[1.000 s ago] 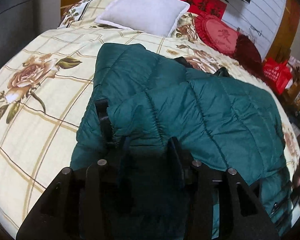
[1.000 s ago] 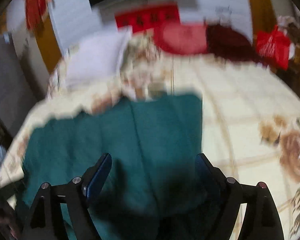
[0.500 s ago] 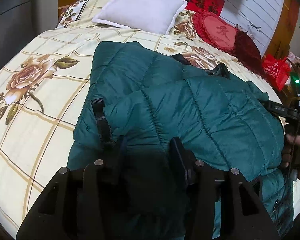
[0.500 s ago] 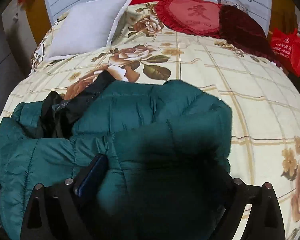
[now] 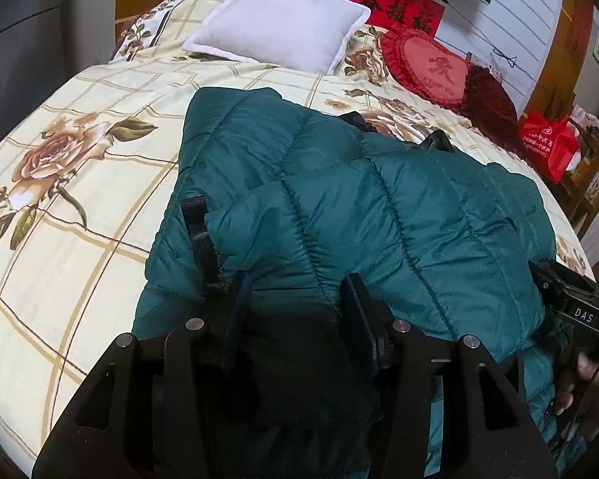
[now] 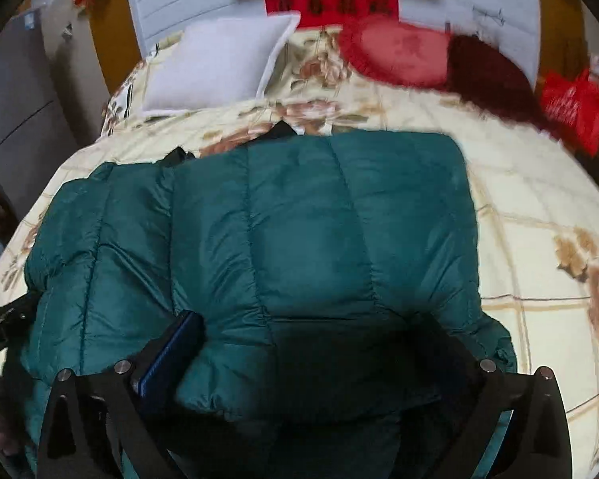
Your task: Fold large clothes
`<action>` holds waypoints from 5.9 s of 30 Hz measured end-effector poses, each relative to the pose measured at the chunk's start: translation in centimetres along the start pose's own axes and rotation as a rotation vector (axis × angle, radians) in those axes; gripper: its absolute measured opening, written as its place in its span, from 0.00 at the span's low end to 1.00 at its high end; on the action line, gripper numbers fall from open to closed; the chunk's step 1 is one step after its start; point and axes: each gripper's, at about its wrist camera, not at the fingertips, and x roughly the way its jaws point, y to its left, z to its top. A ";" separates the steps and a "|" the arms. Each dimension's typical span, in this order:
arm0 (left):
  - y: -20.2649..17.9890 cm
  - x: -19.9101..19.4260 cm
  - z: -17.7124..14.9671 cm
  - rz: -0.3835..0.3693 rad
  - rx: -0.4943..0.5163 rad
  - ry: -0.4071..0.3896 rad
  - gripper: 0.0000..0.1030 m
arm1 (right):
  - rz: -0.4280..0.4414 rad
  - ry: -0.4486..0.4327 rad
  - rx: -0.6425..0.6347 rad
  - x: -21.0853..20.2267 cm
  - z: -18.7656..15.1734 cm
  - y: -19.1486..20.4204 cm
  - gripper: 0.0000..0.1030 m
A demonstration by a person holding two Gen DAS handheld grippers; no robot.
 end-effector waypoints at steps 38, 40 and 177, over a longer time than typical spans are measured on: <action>-1.5 0.5 -0.1 -0.030 0.059 -0.007 0.79 | -0.017 -0.010 -0.007 -0.7 -0.2 0.3 1.00; -1.5 0.5 -0.1 -0.029 0.060 -0.007 0.79 | -0.017 -0.010 -0.007 -0.7 -0.2 0.3 1.00; 7.7 -16.1 -18.6 -0.248 -0.028 0.059 0.78 | 0.236 0.010 0.116 -20.7 -23.7 -3.8 0.73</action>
